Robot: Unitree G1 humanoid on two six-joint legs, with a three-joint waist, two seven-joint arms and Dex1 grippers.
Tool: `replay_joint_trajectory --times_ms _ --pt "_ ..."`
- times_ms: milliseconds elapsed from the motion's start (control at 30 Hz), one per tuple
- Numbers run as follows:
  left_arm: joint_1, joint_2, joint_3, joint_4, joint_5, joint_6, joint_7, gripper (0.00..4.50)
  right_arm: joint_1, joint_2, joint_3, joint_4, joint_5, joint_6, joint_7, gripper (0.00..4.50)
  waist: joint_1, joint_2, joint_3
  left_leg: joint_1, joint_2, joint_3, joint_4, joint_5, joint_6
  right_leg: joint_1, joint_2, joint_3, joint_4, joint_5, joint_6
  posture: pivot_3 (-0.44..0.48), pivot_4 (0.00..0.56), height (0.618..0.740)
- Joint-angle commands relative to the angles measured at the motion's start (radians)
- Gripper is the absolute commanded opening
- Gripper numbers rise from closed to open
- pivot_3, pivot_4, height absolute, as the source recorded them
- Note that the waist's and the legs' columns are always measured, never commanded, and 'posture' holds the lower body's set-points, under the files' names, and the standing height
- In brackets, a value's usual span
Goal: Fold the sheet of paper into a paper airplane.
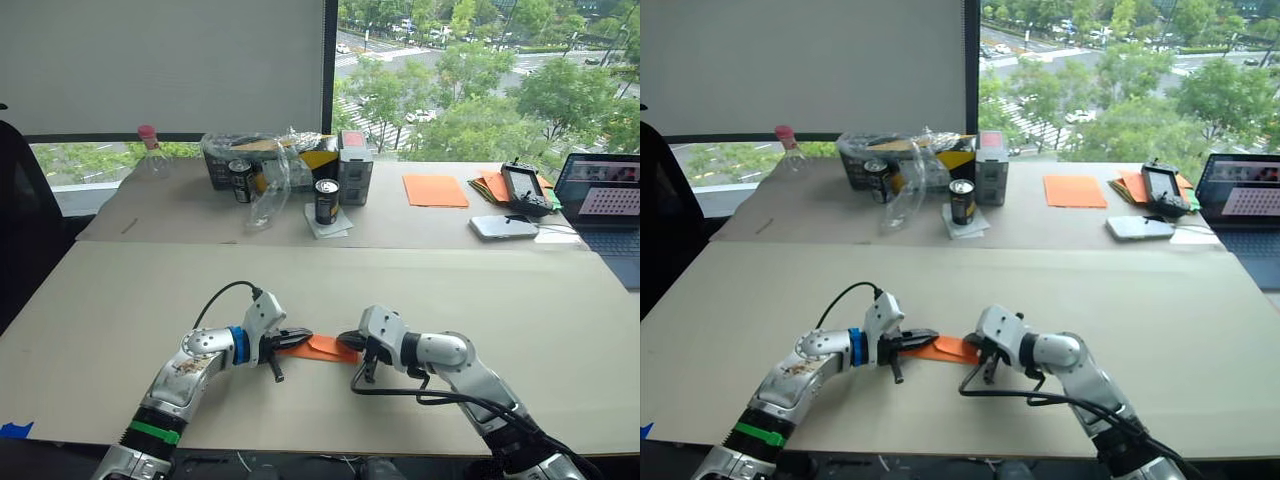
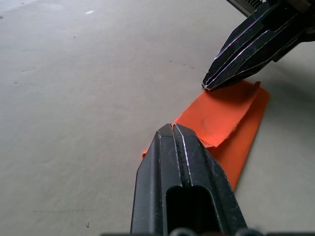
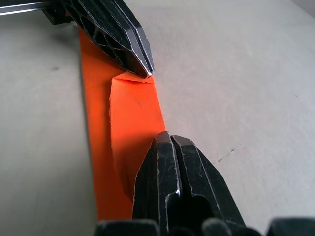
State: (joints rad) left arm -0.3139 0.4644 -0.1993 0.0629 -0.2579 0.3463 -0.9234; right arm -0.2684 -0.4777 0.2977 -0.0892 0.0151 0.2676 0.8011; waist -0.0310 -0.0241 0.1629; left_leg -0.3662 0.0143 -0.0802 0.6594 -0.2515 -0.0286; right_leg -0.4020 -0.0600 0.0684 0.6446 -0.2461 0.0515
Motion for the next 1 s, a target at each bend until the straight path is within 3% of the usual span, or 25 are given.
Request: replay_joint_trajectory --times_ms 33,367,667,800,1000 --pt "0.002 0.009 -0.027 0.037 0.027 0.011 -0.02 0.0 0.06 -0.033 -0.031 0.043 -0.004 0.087 -0.018 0.03 0.002 0.0 0.0 0.0 0.0 0.0 0.0 0.0 0.0 0.0 0.0 0.0 0.0 0.0 0.0 0.0 0.15 0.73" --pt "-0.017 0.008 -0.032 0.059 0.03 0.001 -0.037 0.0 0.123 -0.091 -0.112 -0.009 0.051 0.126 -0.019 0.03 0.019 0.0 -0.001 0.0 0.0 0.0 0.0 0.0 0.0 0.001 0.0 0.0 -0.003 0.0 0.001 0.0 0.15 0.73" --pt "-0.016 0.003 -0.032 0.062 0.031 -0.005 -0.034 0.0 0.033 -0.104 -0.157 -0.093 0.136 0.125 0.01 0.03 0.017 0.0 -0.001 -0.001 0.0 0.0 0.0 0.0 0.0 0.001 0.0 0.0 -0.003 0.0 0.001 0.0 0.15 0.73" --pt "-0.002 -0.002 -0.032 0.052 0.032 -0.003 -0.025 0.0 -0.032 -0.065 -0.035 -0.142 0.055 0.089 -0.001 0.03 0.012 0.001 -0.001 -0.002 0.0 0.0 0.0 0.0 0.0 -0.001 0.0 0.0 -0.003 0.0 0.001 0.0 0.15 0.73" --pt "0.004 -0.012 -0.021 0.046 0.039 -0.004 0.011 0.0 -0.01 -0.027 0.055 -0.124 0.04 0.132 0.022 0.03 0.015 0.0 -0.001 -0.003 -0.001 0.0 0.0 0.0 0.0 -0.002 0.0 0.0 -0.003 0.002 -0.002 0.0 0.15 0.73"
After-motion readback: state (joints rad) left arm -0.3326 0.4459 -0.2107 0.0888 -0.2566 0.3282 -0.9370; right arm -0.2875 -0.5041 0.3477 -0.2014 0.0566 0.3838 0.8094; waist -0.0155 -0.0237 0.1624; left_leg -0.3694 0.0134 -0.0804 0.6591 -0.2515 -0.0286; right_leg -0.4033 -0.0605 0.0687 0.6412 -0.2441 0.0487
